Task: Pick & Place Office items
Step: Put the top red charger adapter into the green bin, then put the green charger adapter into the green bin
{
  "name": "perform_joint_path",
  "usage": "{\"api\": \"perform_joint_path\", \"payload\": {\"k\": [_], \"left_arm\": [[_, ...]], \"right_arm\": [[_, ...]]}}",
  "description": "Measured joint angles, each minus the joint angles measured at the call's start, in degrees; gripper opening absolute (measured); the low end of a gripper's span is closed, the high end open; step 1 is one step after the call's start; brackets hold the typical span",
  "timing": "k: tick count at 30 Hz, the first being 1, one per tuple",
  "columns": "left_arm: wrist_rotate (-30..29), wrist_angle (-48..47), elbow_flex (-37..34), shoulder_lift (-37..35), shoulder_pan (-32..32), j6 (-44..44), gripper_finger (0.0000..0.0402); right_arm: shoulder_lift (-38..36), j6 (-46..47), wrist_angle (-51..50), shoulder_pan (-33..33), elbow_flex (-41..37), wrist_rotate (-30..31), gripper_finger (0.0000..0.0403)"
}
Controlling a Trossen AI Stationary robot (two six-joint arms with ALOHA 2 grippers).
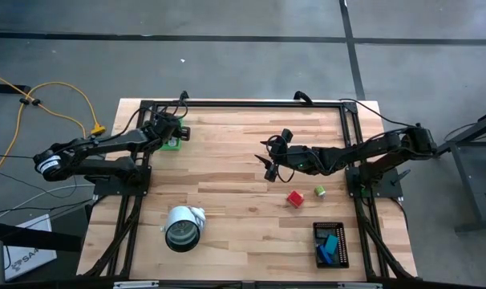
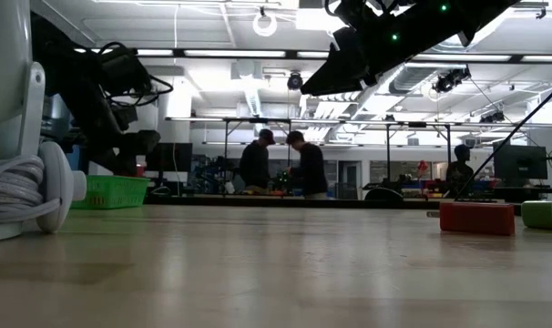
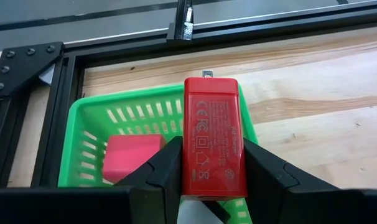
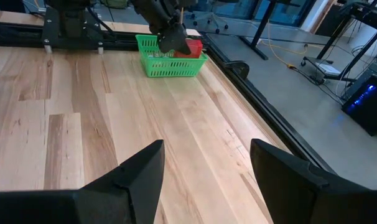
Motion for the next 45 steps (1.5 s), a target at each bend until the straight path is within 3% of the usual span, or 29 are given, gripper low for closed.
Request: {"api": "perform_joint_path", "payload": {"k": [13, 24, 32, 45], "left_arm": [[0.1, -0.3, 0.0, 0.1, 0.0, 0.5, 0.0127], [0.0, -0.4, 0.0, 0.1, 0.0, 1.1, 0.0201], [-0.5, -0.3, 0.0, 0.1, 0.0, 1.6, 0.0205], [-0.5, 5.5, 0.1, -2.3, -2.2, 10.0, 0.0205]], "right_arm": [[0.0, 0.0, 0.0, 0.0, 0.0, 0.0, 0.0225], [0.0, 0.0, 0.0, 0.0, 0.0, 0.0, 0.0225], [0.0, 0.0, 0.0, 0.0, 0.0, 0.0, 0.0225], [0.0, 0.0, -0.5, 0.0, 0.0, 0.0, 0.0225]]}}
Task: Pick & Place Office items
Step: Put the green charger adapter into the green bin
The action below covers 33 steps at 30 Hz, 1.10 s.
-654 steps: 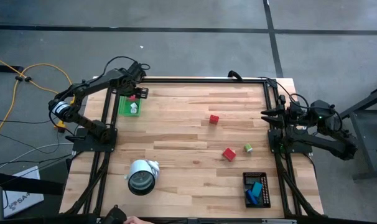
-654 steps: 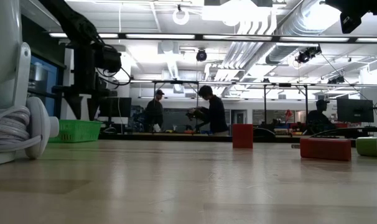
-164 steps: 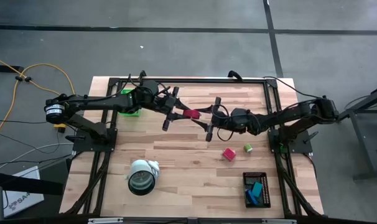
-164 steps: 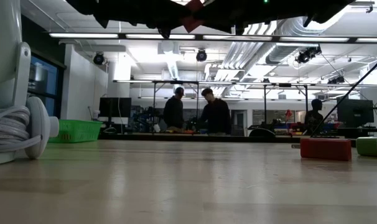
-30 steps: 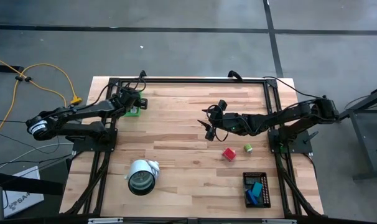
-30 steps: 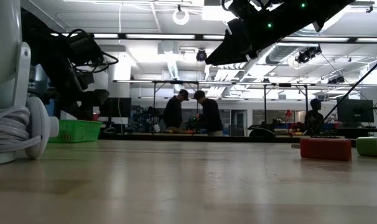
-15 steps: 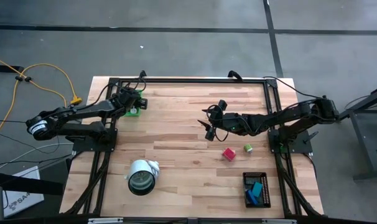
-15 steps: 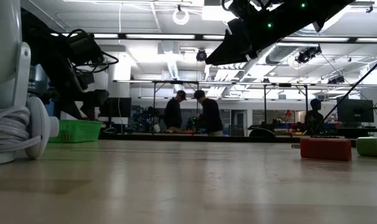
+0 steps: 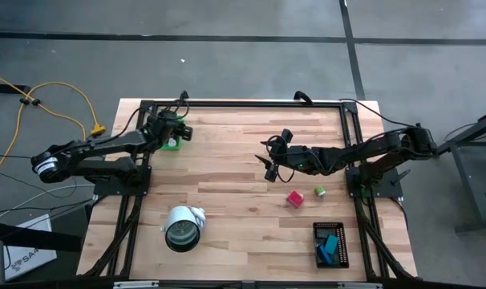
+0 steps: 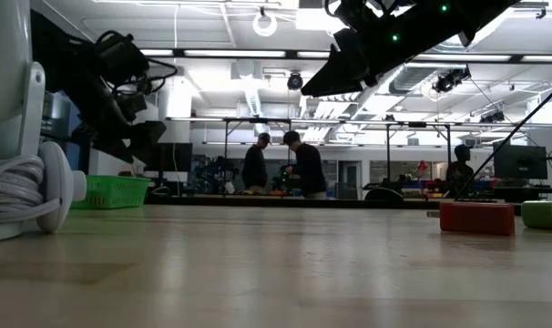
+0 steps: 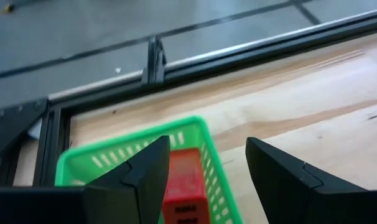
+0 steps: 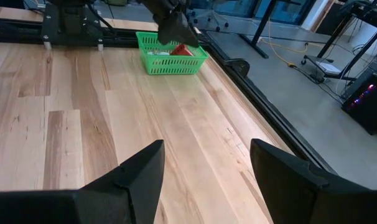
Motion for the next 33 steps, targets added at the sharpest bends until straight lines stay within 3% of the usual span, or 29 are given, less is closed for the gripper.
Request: {"api": "perform_joint_path", "payload": {"k": [7, 13, 21, 33], "left_arm": [[0.7, 0.1, 1.4, -8.1, -4.0, 6.5, 0.0205], [7.5, 0.8, 2.9, -14.3, -10.6, 10.0, 0.0205], [8.8, 4.7, 2.9, -15.4, -20.7, 13.6, 0.0205], [8.7, 6.6, 2.9, -15.4, -28.2, 14.2, 0.0205]], "right_arm": [[0.0, 0.0, -0.1, 0.0, 0.0, 0.0, 0.0225], [0.0, 0.0, -0.1, 0.0, 0.0, 0.0, 0.0225], [0.0, 0.5, -1.9, 0.0, 0.0, 0.0, 0.0225], [-7.2, 14.8, -24.8, 2.7, 0.0, 0.2, 0.0225]]}}
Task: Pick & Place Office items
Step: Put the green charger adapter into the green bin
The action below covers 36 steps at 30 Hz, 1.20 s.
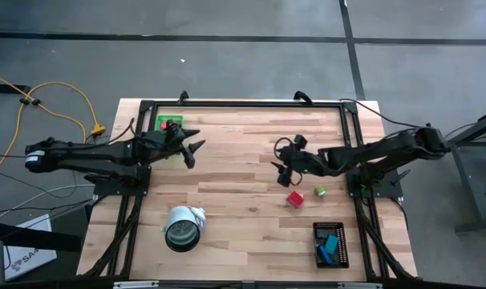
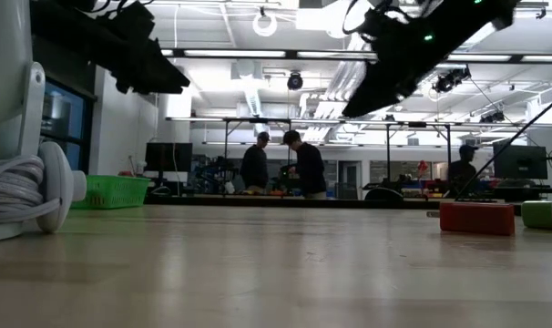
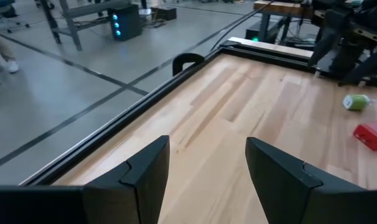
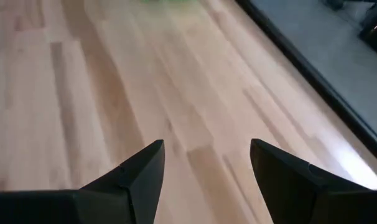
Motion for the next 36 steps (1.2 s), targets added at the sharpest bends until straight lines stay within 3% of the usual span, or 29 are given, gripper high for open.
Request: {"api": "perform_joint_path", "payload": {"k": [4, 9, 15, 25, 36], "left_arm": [[0.0, 0.0, 0.0, 0.0, -1.0, 0.0, 0.0205], [0.0, 0.0, 0.0, 0.1, -2.0, -0.2, 0.0205], [0.0, 0.0, 0.0, 0.1, -2.9, -0.3, 0.0205], [0.0, 0.0, 0.0, 0.1, -3.3, -0.4, 0.0205], [0.0, -0.6, 0.0, 0.1, -3.3, -0.3, 0.0205]], "right_arm": [[-4.0, 4.5, -10.8, 2.3, 0.7, -0.2, 0.0225], [-6.5, 19.9, -29.0, 4.6, 5.1, -0.5, 0.0225], [-6.7, 34.5, -44.1, 4.8, 8.6, -8.7, 0.0225], [-5.3, 49.0, -55.4, 5.5, 8.7, -21.7, 0.0193], [-3.9, 56.5, -55.7, 9.3, 8.7, -24.7, 0.0181]]}}
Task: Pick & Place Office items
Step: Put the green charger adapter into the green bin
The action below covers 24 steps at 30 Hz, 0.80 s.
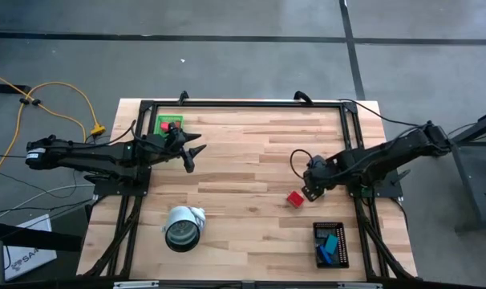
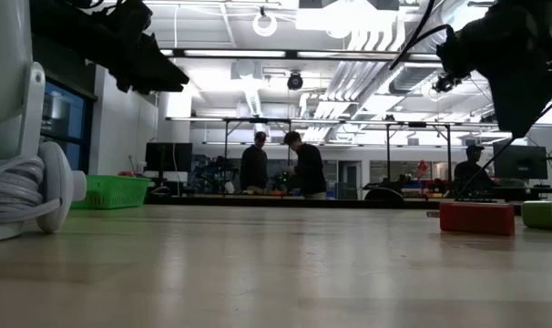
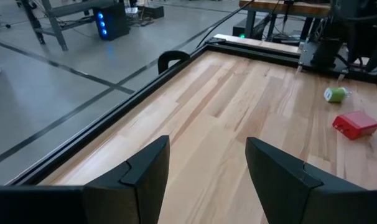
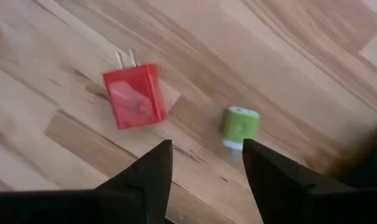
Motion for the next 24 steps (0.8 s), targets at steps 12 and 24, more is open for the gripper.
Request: {"api": "perform_joint_path", "payload": {"k": [12, 24], "left_arm": [[0.0, -1.5, 0.0, 0.0, 0.0, 0.4, 0.0205], [0.0, -1.4, 0.0, 0.0, 0.0, 0.4, 0.0205]], "right_arm": [[2.5, 11.9, 0.3, 7.5, -3.1, 0.0, 0.0211], [2.5, 15.9, 4.3, 9.6, -9.2, 0.3, 0.0213]]}}
